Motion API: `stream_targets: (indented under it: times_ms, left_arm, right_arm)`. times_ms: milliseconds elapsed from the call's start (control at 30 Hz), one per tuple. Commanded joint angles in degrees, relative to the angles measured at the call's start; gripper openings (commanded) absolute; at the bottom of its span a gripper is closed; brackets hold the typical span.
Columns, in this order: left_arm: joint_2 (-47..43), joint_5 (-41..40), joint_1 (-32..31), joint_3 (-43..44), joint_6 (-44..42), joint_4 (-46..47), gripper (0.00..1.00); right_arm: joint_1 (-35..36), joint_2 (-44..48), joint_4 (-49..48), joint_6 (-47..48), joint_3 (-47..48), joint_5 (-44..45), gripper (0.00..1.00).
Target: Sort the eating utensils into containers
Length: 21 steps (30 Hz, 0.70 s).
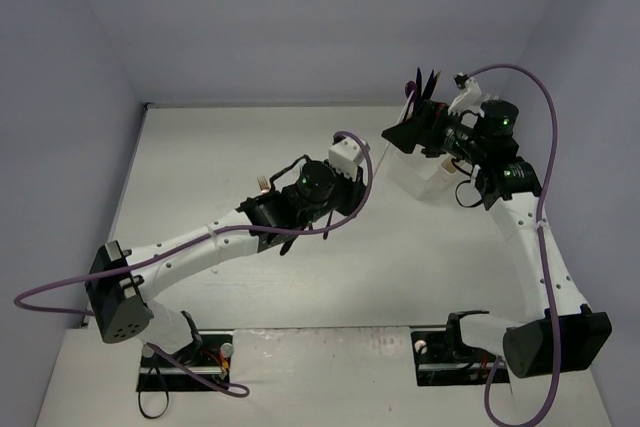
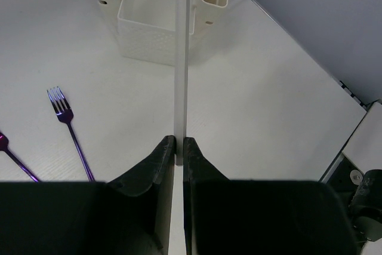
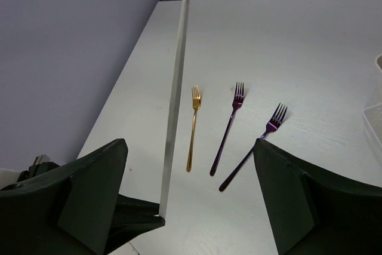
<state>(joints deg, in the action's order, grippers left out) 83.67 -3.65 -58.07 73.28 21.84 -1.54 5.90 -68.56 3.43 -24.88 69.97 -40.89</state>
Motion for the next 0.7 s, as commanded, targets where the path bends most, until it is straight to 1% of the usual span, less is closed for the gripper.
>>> stream_targets:
  times_ms: [0,100,133,167,233,267,367,433,567,600,633,667]
  left_arm:
    - [-1.2,1.7,-0.5,1.9,-2.1,5.9,0.00]
    - [-0.7,1.8,-0.5,2.1,-2.2,5.9,0.00]
    - [-0.3,1.5,-0.5,2.1,-2.3,5.7,0.00]
    - [-0.1,1.3,-0.5,2.3,-2.3,5.4,0.00]
    - [0.5,1.2,-0.5,2.8,-2.4,4.7,0.00]
    - [0.8,1.2,-0.5,3.0,-2.4,4.4,0.00]
    - [1.8,0.9,-0.5,3.4,-2.3,2.9,0.01]
    - [2.2,-0.7,-0.4,3.6,-1.9,1.8,0.09]
    - [1.8,-4.8,-0.2,2.7,-1.0,-1.9,0.44]
    - [1.4,-6.2,0.0,2.0,-0.5,-2.9,0.55]
    - [0.8,-6.8,0.1,1.2,-0.3,-4.0,0.61]
    - [0.3,-8.5,0.6,0.5,0.1,-4.9,0.69]
  right_arm:
    - [0.7,-0.8,-4.6,-0.6,2.8,-2.0,0.68]
    - [0.7,-0.8,-4.8,0.0,2.8,-1.6,0.45]
    - [0.8,-0.7,-4.8,0.4,2.7,-1.5,0.29]
    - [0.8,-0.6,-4.8,0.8,2.6,-1.1,0.20]
    - [0.8,-0.5,-4.8,1.4,2.4,-0.6,0.04]
    - [0.9,-0.6,-4.7,1.6,2.3,-0.4,0.00]
    - [0.9,-0.4,-4.7,2.5,2.1,0.5,0.00]
    - [0.7,-0.3,-4.6,3.5,2.2,2.2,0.00]
    - [0.3,0.1,-4.5,6.8,2.8,7.6,0.00]
    - [0.1,0.2,-4.5,8.0,2.9,8.9,0.00]
    - [-0.2,0.3,-4.5,8.8,3.2,11.0,0.00]
    - [-0.4,0.4,-4.5,10.2,3.4,12.7,0.00]
